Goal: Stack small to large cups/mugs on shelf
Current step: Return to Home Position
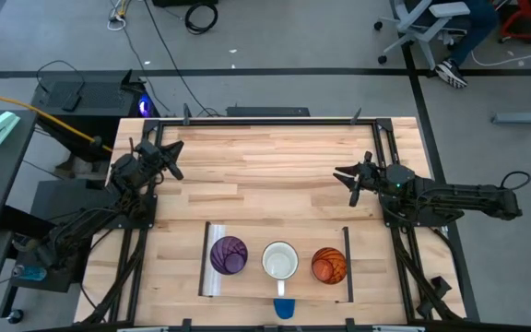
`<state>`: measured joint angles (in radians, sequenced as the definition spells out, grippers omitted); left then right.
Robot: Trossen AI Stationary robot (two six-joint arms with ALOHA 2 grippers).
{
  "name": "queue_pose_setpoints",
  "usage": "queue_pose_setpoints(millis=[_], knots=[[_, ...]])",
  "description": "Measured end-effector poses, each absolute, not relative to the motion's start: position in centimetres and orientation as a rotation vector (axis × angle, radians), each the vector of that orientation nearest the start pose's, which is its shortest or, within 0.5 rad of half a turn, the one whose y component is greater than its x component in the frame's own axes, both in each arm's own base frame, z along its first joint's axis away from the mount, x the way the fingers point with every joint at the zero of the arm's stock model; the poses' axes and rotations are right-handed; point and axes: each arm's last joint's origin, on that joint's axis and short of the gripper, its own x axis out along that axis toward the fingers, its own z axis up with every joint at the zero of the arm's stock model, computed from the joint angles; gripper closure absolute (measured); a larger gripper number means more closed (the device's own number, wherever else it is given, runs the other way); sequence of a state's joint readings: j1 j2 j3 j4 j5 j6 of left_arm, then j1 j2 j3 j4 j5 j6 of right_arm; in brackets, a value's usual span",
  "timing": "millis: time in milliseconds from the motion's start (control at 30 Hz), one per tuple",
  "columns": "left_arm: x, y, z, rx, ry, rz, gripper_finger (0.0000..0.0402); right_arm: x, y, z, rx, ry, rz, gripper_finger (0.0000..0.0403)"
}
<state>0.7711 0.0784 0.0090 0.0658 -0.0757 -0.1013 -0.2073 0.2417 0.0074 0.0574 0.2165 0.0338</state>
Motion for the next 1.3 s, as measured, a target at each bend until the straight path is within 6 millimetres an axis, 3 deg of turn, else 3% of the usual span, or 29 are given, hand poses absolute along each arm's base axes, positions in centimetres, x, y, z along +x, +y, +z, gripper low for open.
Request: queue_pose_setpoints(millis=[1300], knots=[[7.16,7.27,16.68,-0.096,-0.040,0.847,0.0369,10.68,-2.88,15.13,0.032,0.171,-0.426,0.0300]])
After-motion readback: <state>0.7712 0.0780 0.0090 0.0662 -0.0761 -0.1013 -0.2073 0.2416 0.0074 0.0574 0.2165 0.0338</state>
